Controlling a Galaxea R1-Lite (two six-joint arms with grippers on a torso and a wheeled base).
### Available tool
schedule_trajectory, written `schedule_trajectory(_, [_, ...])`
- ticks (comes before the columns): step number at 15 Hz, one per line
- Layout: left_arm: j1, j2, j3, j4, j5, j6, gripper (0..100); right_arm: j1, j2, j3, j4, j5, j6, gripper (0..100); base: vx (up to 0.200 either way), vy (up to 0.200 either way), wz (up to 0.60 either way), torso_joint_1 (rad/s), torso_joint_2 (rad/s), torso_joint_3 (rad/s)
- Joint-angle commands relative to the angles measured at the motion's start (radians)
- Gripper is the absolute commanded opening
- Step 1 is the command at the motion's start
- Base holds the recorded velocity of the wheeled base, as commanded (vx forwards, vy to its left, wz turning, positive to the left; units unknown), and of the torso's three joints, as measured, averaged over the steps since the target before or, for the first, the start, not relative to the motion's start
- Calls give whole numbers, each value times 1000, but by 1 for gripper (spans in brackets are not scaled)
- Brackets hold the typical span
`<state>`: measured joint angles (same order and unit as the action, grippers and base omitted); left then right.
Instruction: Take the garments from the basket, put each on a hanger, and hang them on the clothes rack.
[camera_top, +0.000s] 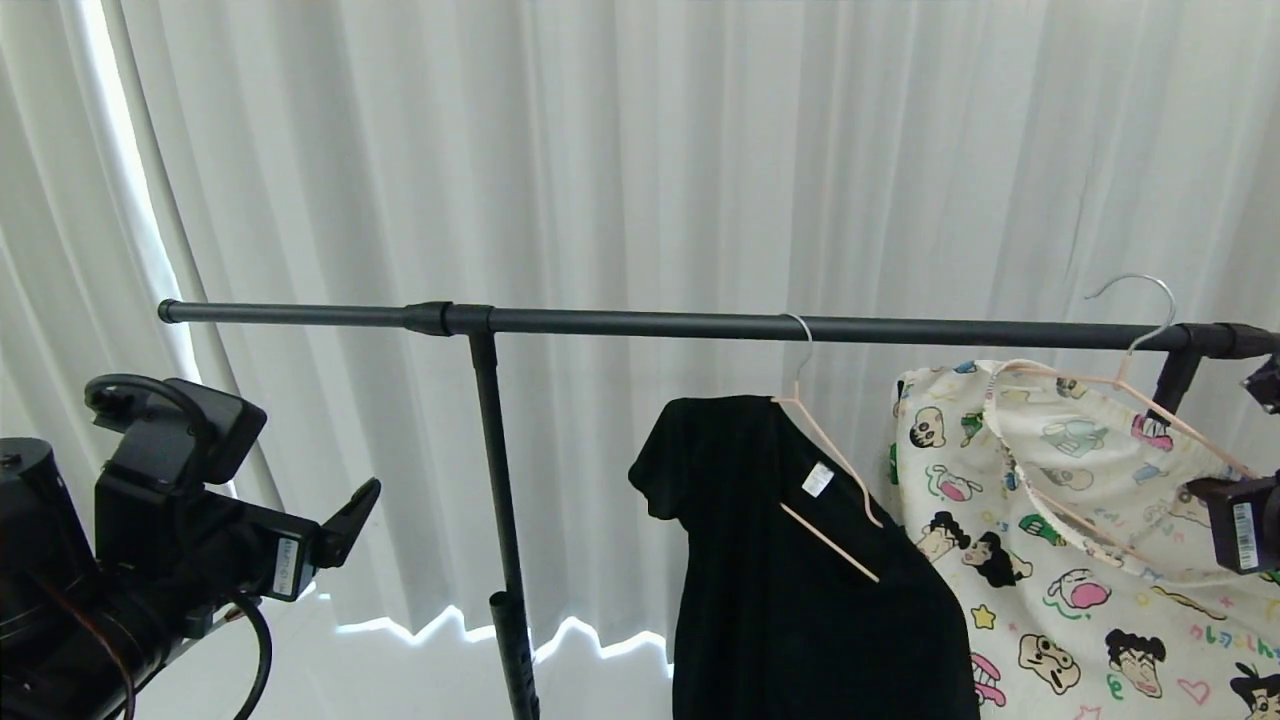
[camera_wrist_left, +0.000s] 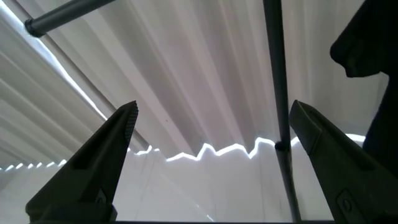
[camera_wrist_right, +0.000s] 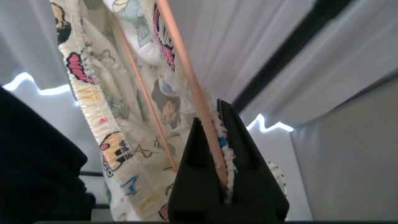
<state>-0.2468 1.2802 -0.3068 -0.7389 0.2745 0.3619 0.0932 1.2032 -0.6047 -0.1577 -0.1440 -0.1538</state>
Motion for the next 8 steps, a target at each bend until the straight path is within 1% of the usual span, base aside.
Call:
schedule_trajectory(1, [0, 4, 0, 0, 0, 0, 100, 3, 33, -4, -3, 0, -1, 0, 0, 0, 0, 0, 0, 0])
schedule_trajectory(2, [-2, 4, 0, 0, -1, 0, 100, 3, 42, -7, -3, 0, -1, 0, 0, 0, 0, 0, 0, 0])
schedule_trajectory(5, [-42, -1, -5, 0, -1, 0, 100, 3, 84, -14, -13, 1, -1, 0, 0, 0, 0, 0, 0, 0])
schedule_trajectory(8, [-72, 1, -11, 0, -1, 0, 100, 3, 154, -73, -13, 1, -3, 0, 0, 0, 0, 0, 0, 0])
